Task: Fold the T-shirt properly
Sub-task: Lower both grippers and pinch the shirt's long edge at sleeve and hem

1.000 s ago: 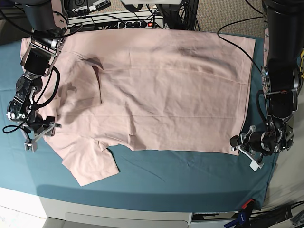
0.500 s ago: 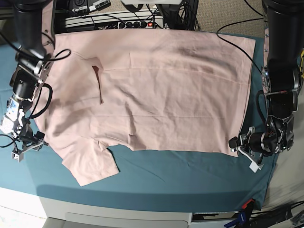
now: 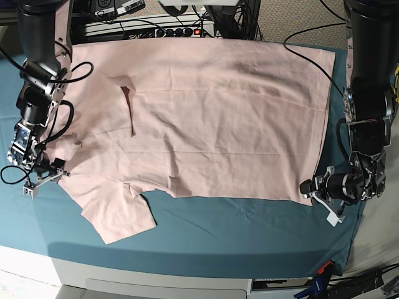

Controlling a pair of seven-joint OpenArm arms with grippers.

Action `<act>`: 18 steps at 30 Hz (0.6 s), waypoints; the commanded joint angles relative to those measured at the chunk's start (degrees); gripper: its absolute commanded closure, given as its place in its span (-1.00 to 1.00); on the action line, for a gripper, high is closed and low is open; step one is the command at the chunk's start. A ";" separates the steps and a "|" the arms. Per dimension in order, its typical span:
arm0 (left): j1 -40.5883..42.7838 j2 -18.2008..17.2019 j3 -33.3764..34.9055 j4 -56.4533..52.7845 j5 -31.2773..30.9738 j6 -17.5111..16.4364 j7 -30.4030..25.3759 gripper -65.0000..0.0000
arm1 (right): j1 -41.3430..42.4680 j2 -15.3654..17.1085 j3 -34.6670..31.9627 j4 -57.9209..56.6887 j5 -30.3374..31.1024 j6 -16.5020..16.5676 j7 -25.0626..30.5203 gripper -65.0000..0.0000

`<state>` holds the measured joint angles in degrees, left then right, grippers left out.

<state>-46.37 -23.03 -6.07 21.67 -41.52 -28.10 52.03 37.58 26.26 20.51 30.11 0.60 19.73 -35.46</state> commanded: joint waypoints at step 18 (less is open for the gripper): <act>-2.21 -0.63 -0.11 0.85 -1.36 -0.48 -0.72 1.00 | 0.04 0.68 0.11 0.90 9.49 6.23 -0.37 -0.09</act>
<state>-46.37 -23.03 -6.07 21.67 -41.60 -28.10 52.01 36.36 26.20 20.51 30.37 9.58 25.54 -35.33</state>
